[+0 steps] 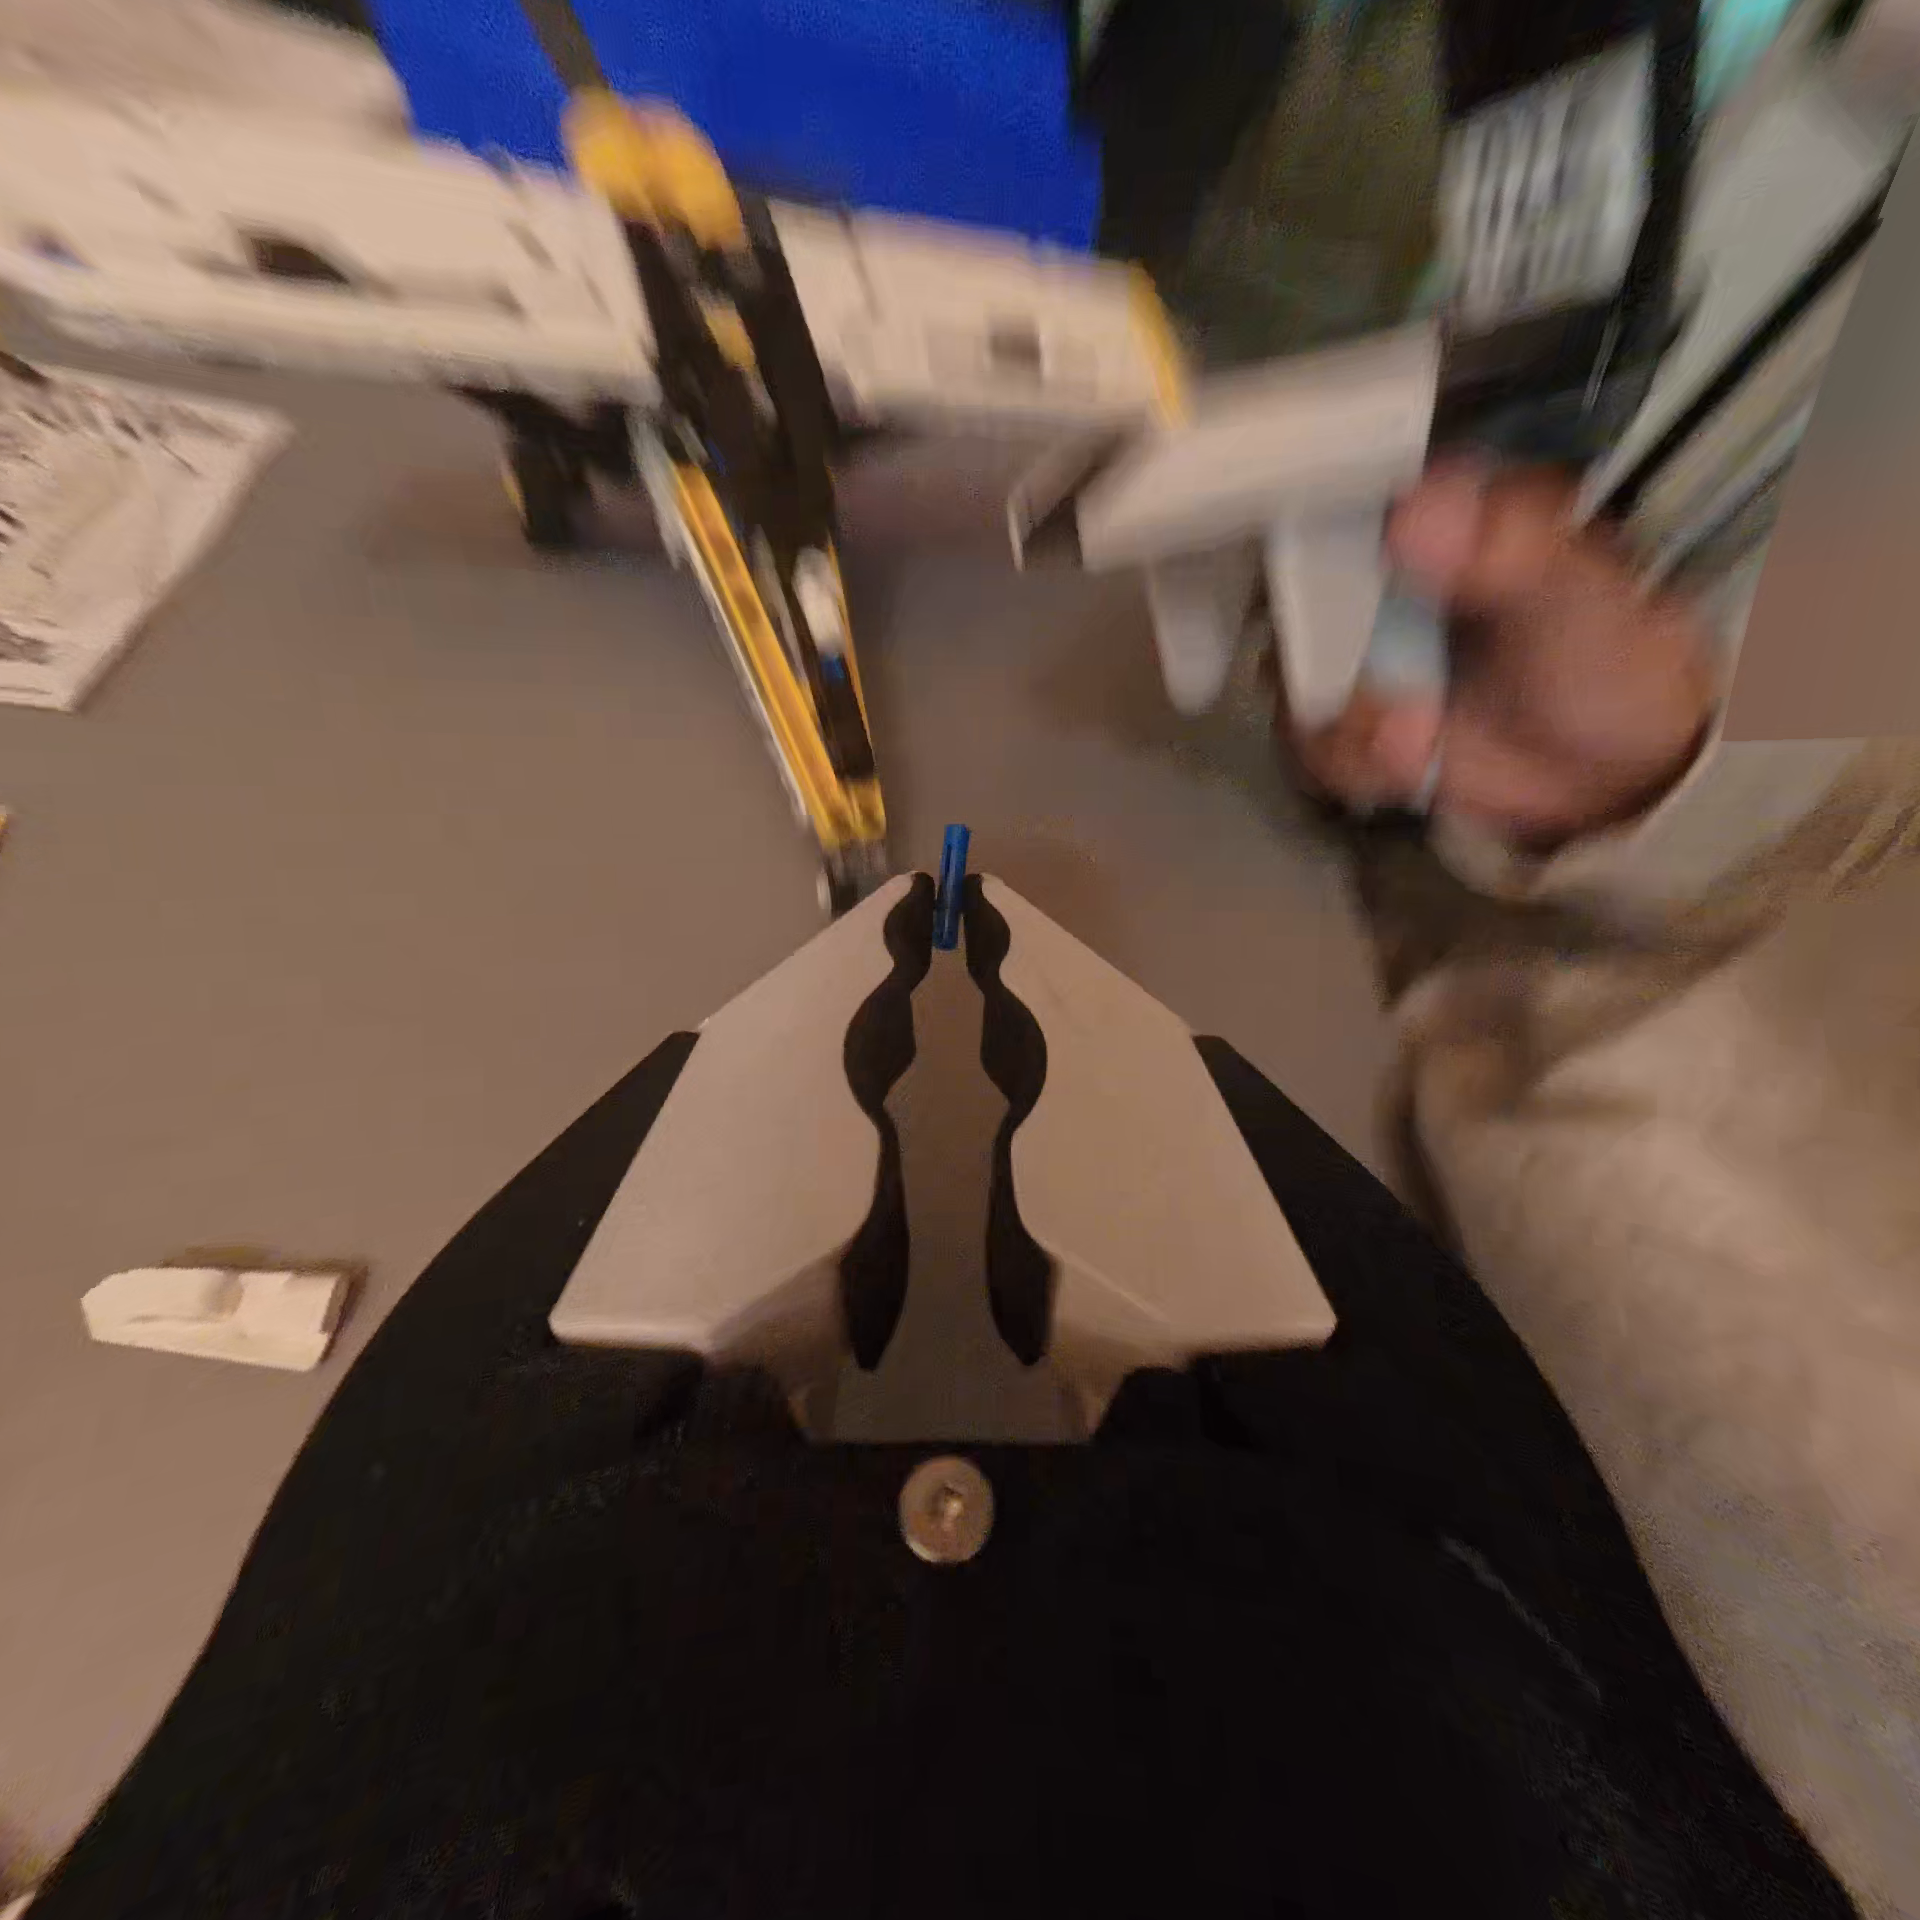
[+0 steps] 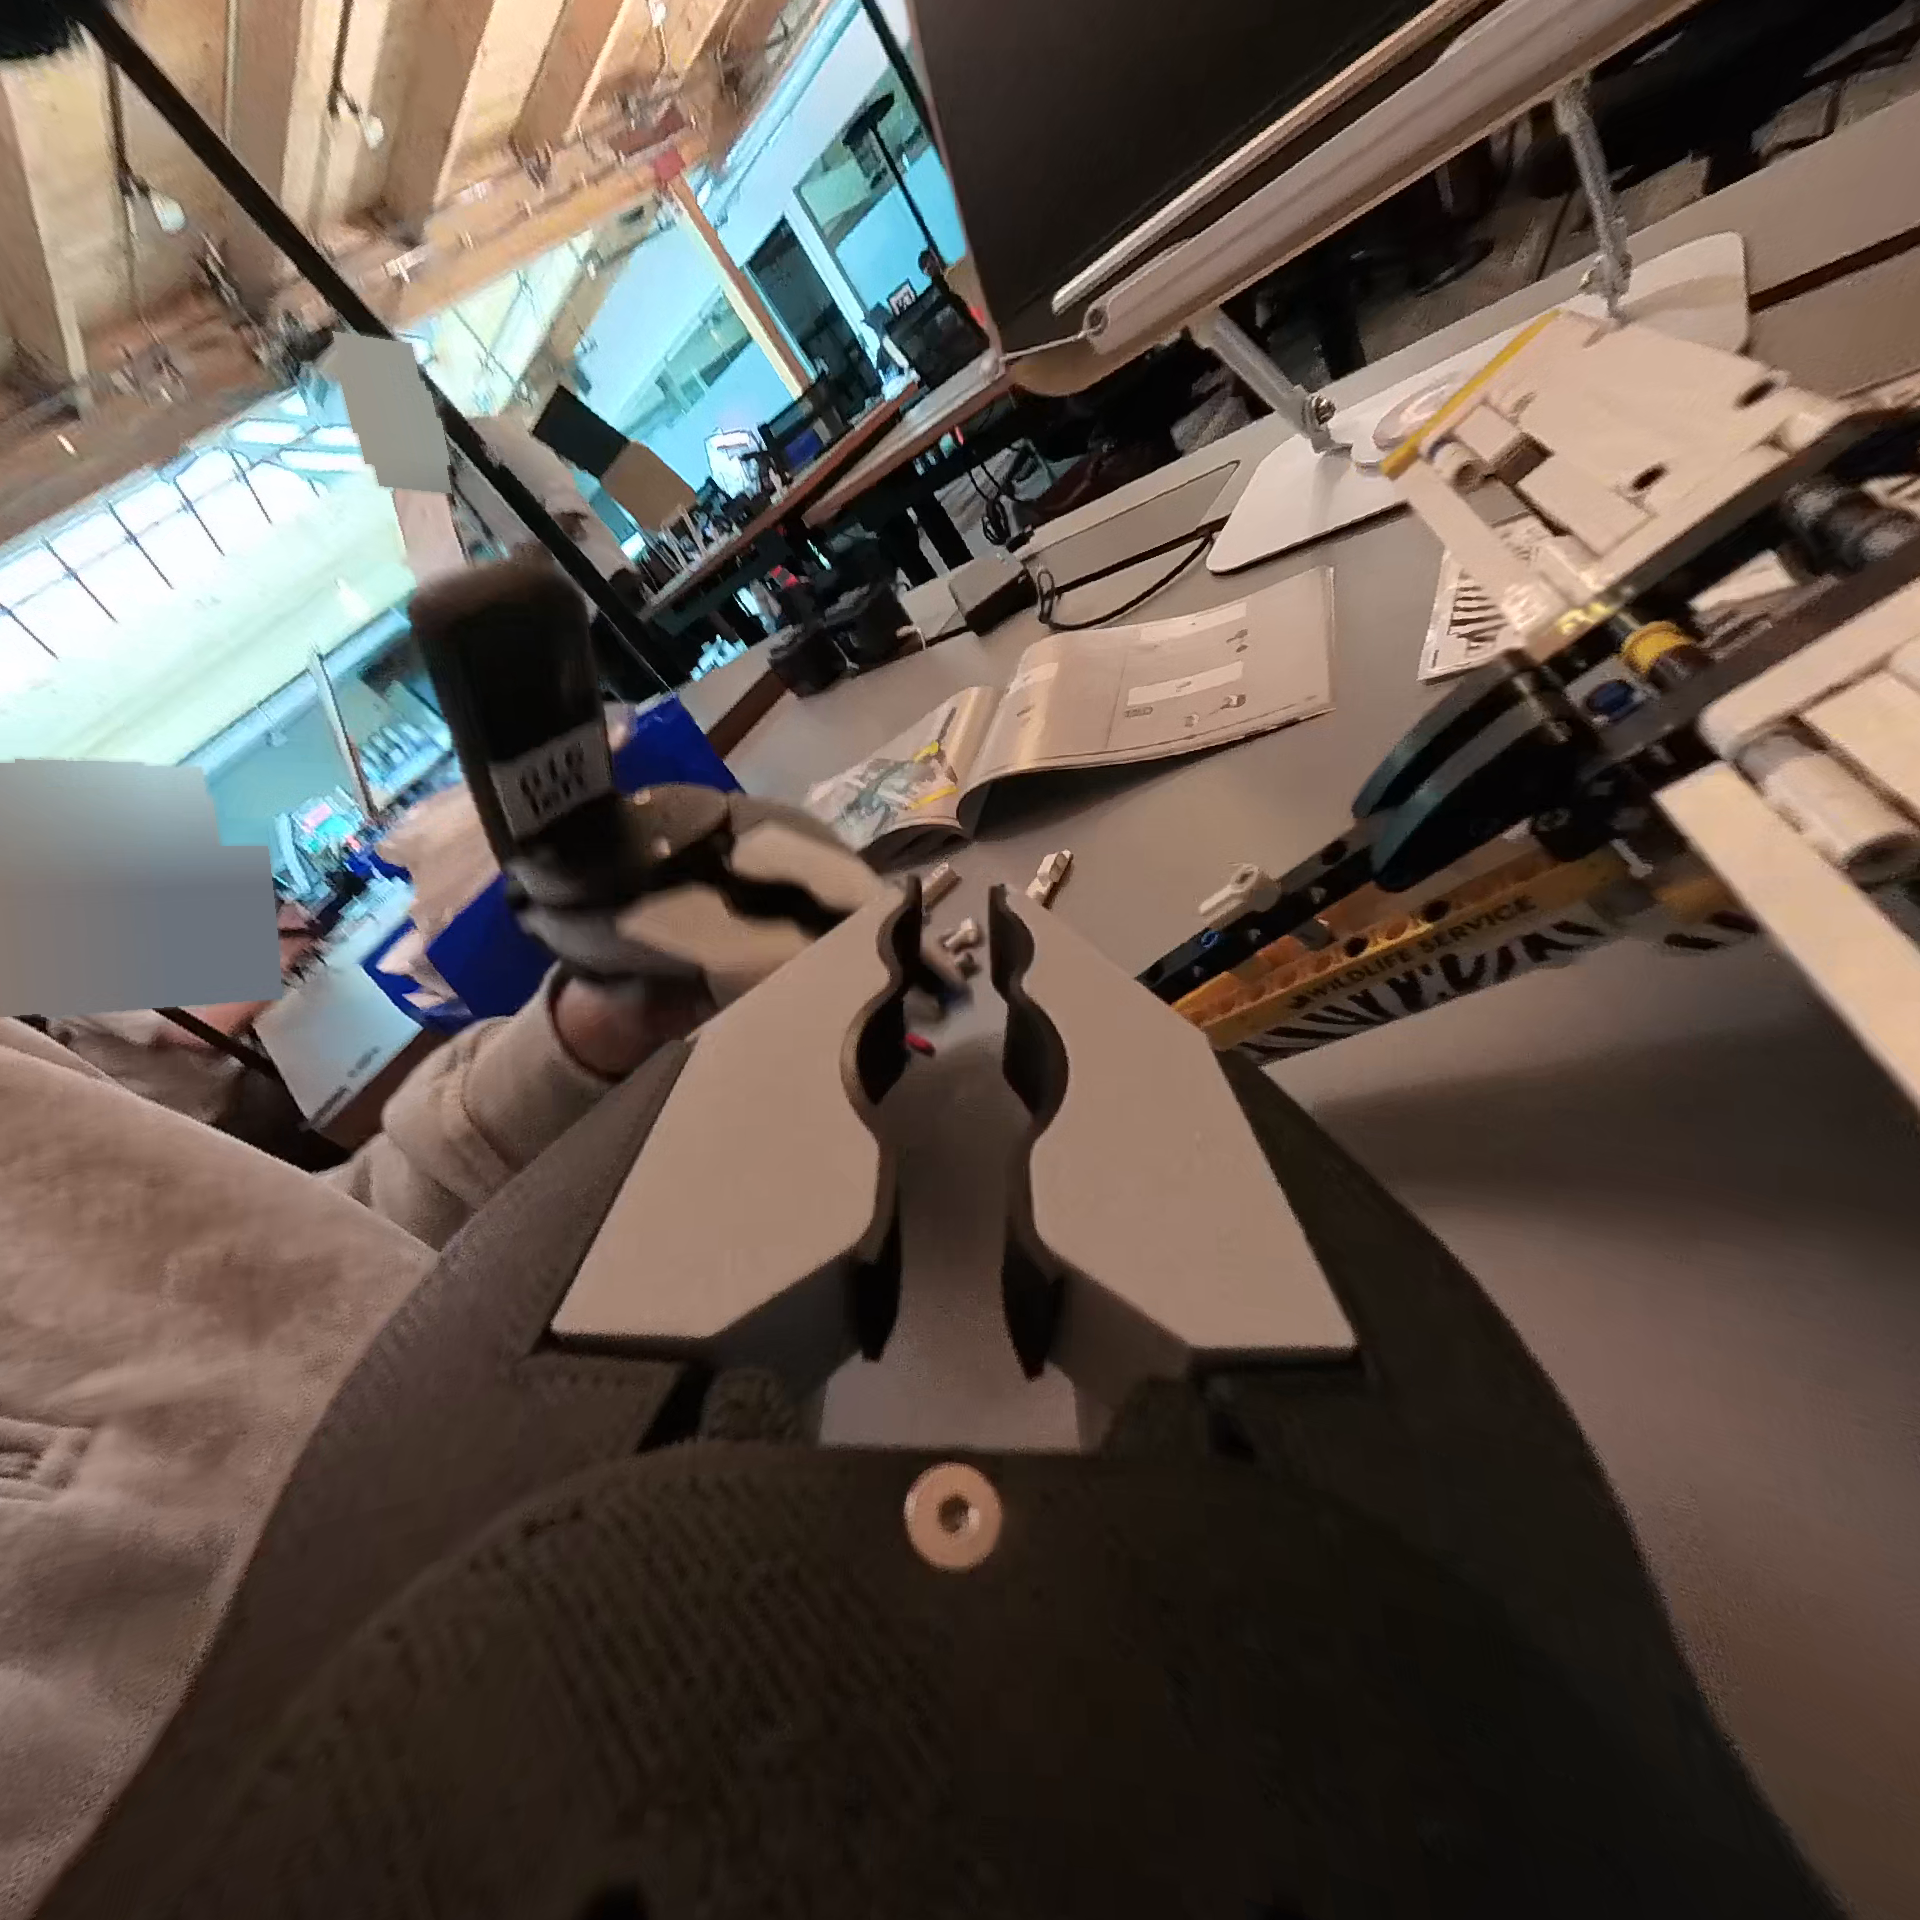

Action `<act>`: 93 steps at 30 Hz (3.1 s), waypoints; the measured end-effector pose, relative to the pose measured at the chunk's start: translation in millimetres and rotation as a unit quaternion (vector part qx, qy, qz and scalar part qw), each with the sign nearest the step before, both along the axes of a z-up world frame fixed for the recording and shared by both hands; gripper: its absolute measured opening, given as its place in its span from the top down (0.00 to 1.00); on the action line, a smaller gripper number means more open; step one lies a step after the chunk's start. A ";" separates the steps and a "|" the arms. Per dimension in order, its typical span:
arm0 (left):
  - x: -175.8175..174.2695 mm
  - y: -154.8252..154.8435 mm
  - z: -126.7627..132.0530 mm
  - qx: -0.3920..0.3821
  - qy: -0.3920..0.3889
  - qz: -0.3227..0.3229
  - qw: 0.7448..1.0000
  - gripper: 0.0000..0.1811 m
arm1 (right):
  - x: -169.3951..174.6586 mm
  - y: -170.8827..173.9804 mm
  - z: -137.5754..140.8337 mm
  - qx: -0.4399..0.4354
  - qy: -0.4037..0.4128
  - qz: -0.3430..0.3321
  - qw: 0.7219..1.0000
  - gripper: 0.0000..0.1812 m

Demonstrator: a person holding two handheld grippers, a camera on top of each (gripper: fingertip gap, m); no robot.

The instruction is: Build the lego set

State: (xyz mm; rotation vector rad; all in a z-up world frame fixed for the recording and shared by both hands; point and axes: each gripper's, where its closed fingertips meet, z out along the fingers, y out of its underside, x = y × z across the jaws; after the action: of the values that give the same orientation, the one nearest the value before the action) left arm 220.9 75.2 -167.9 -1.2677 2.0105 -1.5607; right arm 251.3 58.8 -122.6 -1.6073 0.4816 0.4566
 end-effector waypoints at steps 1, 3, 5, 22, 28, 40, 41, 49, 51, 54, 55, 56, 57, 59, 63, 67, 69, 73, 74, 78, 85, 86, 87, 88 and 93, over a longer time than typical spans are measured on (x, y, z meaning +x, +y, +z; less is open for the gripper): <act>6.7 6.7 20.6 -0.081 -0.018 0.031 0.996 0.98 | -3.5 1.7 -1.1 -0.007 -0.019 0.004 1.000 0.93; 6.9 9.2 48.4 -0.250 -0.016 0.030 0.968 0.98 | -11.3 6.9 -1.3 -0.019 -0.068 0.008 0.997 0.90; 8.7 9.2 56.1 -0.379 0.016 0.025 0.925 0.98 | -20.8 14.2 3.5 -0.021 -0.133 0.006 0.991 0.84; 3.7 2.7 67.1 -0.631 0.069 -0.013 0.773 1.00 | -21.8 20.8 21.9 -0.085 -0.436 -0.082 0.892 1.00; 4.3 0.8 64.9 -0.602 0.062 -0.007 0.796 1.00 | -28.4 23.3 7.3 -0.120 -0.461 -0.045 0.878 0.91; 8.6 30.6 59.4 -0.451 -0.003 0.066 0.890 1.00 | 3.4 -40.3 -32.3 -0.204 -0.342 -0.028 0.917 0.89; 7.8 27.9 59.9 -0.434 -0.008 0.062 0.899 1.00 | 0.4 -45.8 -35.6 -0.205 -0.325 -0.018 0.923 0.89; 5.7 15.0 50.0 -0.281 -0.041 0.057 0.957 1.00 | -95.1 -33.2 -62.5 -0.168 -0.236 0.192 0.938 0.90; 1.1 17.7 50.1 -0.264 -0.038 0.067 0.962 1.00 | -118.3 -21.9 -66.0 -0.164 -0.266 0.226 0.923 0.90; -22.1 17.6 49.8 -0.232 -0.012 0.072 0.970 0.99 | -126.6 -16.3 -79.5 -0.190 -0.338 0.241 0.890 0.90; -33.7 17.3 45.4 -0.204 0.004 0.075 0.976 0.98 | -126.4 -16.2 -83.2 -0.194 -0.350 0.243 0.884 0.91; -46.5 18.1 38.1 -0.165 0.022 0.081 0.983 0.98 | -127.9 -16.6 -85.7 -0.193 -0.350 0.249 0.882 0.91; -60.4 20.2 28.6 -0.118 0.040 0.089 0.988 0.97 | -130.5 -17.1 -86.1 -0.186 -0.341 0.256 0.885 0.92; -93.5 22.1 5.8 -0.019 0.084 0.090 0.992 0.94 | -136.0 -17.6 -81.9 -0.162 -0.313 0.263 0.898 0.93; -174.7 0.9 -42.2 0.137 0.183 0.005 0.973 0.86 | -140.6 -22.2 -72.7 -0.127 -0.282 0.264 0.914 0.93; -193.8 -18.6 -47.8 0.156 0.151 0.000 0.976 0.87 | -138.9 -28.5 -69.1 -0.112 -0.271 0.268 0.918 0.93; -198.5 -21.3 -51.9 0.167 0.160 -0.004 0.973 0.87 | -138.3 -32.1 -65.2 -0.103 -0.270 0.270 0.919 0.93; -201.1 -19.8 -62.1 0.197 0.183 -0.005 0.963 0.86 | -136.0 -39.3 -57.8 -0.088 -0.269 0.266 0.922 0.93; -200.9 -20.6 -64.3 0.203 0.186 -0.008 0.961 0.86 | -135.5 -40.9 -56.6 -0.084 -0.267 0.264 0.923 0.93; -194.9 -19.0 -68.2 0.234 0.183 -0.002 0.955 0.97 | -133.3 -46.5 -54.1 -0.075 -0.258 0.252 0.929 0.93; -150.5 -22.4 -43.1 0.105 0.135 0.095 0.981 0.98 | -128.8 -47.6 -52.3 -0.072 -0.249 0.227 0.939 0.92; -137.0 -24.5 -27.8 0.041 0.106 0.123 0.986 0.98 | -125.5 -45.9 -51.8 -0.074 -0.247 0.217 0.941 0.92; -123.5 -25.3 -8.8 -0.046 0.075 0.152 0.985 0.98 | -123.1 -43.8 -49.6 -0.070 -0.241 0.210 0.945 0.91; -111.4 -23.9 9.5 -0.144 0.050 0.175 0.973 0.98 | -121.5 -40.7 -45.5 -0.060 -0.230 0.204 0.950 0.90; -81.4 -29.4 52.7 -0.478 0.024 0.127 0.869 0.98 | -102.8 -20.7 -1.8 0.036 -0.148 0.133 0.979 0.86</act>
State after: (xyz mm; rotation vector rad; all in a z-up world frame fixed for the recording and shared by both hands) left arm 139.5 45.8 -115.2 -1.7792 0.9475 -2.4862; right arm 148.6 38.2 -124.5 -1.6411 0.0235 0.4194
